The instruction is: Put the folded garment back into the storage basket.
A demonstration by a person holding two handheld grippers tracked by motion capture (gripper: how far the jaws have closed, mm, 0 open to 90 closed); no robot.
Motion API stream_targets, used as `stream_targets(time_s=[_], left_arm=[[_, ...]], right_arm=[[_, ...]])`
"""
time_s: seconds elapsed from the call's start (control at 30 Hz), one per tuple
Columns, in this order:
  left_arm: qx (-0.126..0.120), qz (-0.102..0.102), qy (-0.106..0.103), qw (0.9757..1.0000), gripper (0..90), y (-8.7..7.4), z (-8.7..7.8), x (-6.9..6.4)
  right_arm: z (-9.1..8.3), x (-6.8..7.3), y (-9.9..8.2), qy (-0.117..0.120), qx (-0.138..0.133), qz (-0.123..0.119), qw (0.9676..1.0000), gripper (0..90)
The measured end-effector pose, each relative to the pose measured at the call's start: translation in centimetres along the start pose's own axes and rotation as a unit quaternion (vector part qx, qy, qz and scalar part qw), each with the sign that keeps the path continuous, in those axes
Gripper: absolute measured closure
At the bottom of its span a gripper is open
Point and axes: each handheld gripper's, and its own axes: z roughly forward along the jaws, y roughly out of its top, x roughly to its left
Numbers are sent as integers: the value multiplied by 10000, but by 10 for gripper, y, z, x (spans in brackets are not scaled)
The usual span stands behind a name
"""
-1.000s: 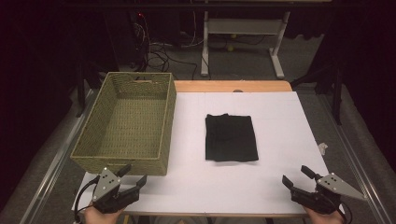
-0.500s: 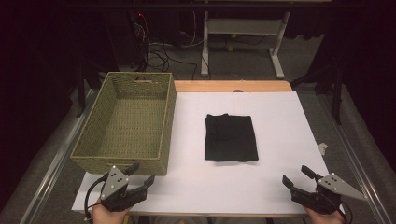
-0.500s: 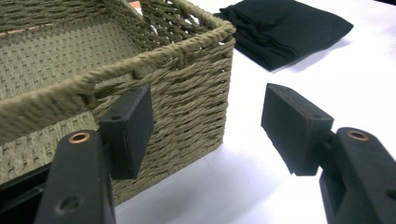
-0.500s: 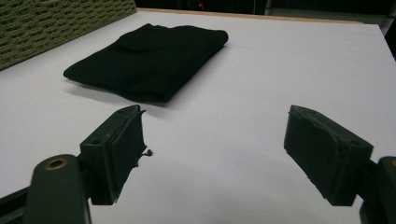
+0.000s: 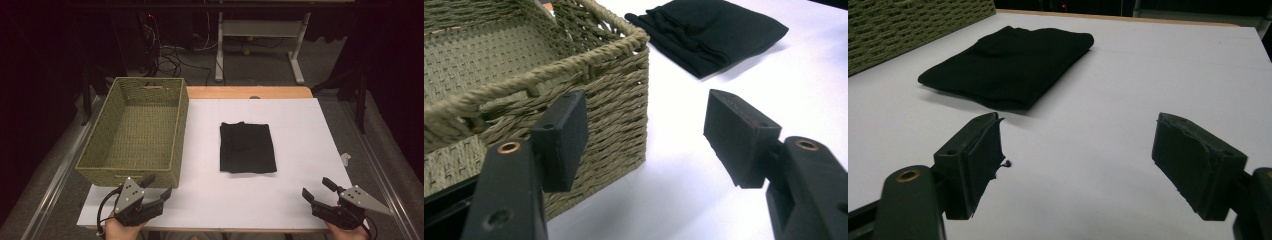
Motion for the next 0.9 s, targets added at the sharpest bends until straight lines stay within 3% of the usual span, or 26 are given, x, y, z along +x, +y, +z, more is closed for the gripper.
stream_targets(time_s=[0.9], left_arm=[[-81,125,-295,9995,308,12,15,-23]], right_arm=[[0,1,0,26,-4,6,10000,209]])
